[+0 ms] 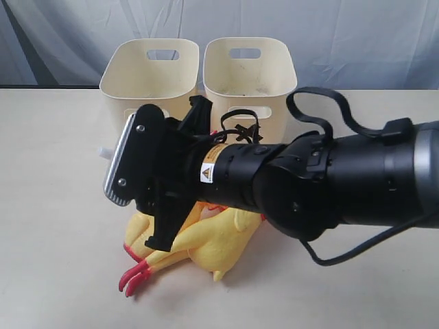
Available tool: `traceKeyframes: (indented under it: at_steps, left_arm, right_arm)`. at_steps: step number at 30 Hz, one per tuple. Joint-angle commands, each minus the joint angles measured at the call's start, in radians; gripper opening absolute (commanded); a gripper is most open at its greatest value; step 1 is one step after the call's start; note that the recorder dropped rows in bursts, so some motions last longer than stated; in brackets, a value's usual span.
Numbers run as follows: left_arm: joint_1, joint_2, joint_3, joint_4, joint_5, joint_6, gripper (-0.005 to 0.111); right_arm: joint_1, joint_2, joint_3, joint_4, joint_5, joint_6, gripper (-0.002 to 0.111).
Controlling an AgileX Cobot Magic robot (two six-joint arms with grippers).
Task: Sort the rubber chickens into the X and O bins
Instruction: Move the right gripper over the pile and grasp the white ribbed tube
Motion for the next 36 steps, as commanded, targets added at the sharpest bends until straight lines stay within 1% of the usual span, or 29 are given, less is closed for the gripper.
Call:
traceKeyframes:
  at_steps: [1,4,12,21,23,25,26,27,28,29,30,36]
  left_arm:
    - [-0.001,-0.006,0.005,0.004,-0.004,-0.007,0.000]
    - [-0.001,-0.006,0.005,0.004,-0.004,-0.007,0.000]
    - [-0.001,-0.006,0.005,0.004,-0.004,-0.007,0.000]
    - [-0.001,-0.006,0.005,0.004,-0.004,-0.007,0.000]
    - [-0.001,-0.006,0.005,0.004,-0.004,-0.007,0.000]
    - [-0.001,-0.006,0.005,0.004,-0.004,-0.007,0.000]
    - [-0.001,-0.006,0.005,0.004,-0.004,-0.007,0.000]
    - [-0.001,-0.006,0.005,0.004,-0.004,-0.007,0.000]
    - [-0.001,-0.006,0.005,0.004,-0.004,-0.007,0.000]
    - [-0.001,-0.006,0.005,0.004,-0.004,-0.007,0.000]
    - [-0.001,-0.006,0.005,0.004,-0.004,-0.007,0.000]
    - [-0.001,-0.006,0.005,0.004,-0.004,-0.007,0.000]
  right_arm:
    - [0.003,0.043,-0.016,-0.008,-0.056,0.000,0.056]
    - [0.003,0.067,-0.034,-0.008,-0.063,0.000,0.053]
    - [0.003,0.098,-0.038,-0.008,-0.109,0.005,0.053]
    - [0.003,0.121,-0.038,-0.009,-0.119,0.005,0.052]
    - [0.003,0.121,-0.038,-0.007,-0.123,0.005,0.048]
    - [0.003,0.121,-0.038,-0.007,-0.128,0.005,0.037]
    - [0.003,0.121,-0.038,-0.007,-0.130,0.005,0.025]
    - [0.003,0.121,-0.038,-0.007,-0.130,0.005,0.018]
    - [0.003,0.121,-0.038,-0.007,-0.130,0.005,0.008]
    - [0.003,0.121,-0.038,-0.007,-0.130,0.005,0.002]
    - [0.003,0.121,-0.038,-0.007,-0.131,0.005,-0.001]
    - [0.003,0.110,-0.038,-0.007,-0.157,0.005,-0.001]
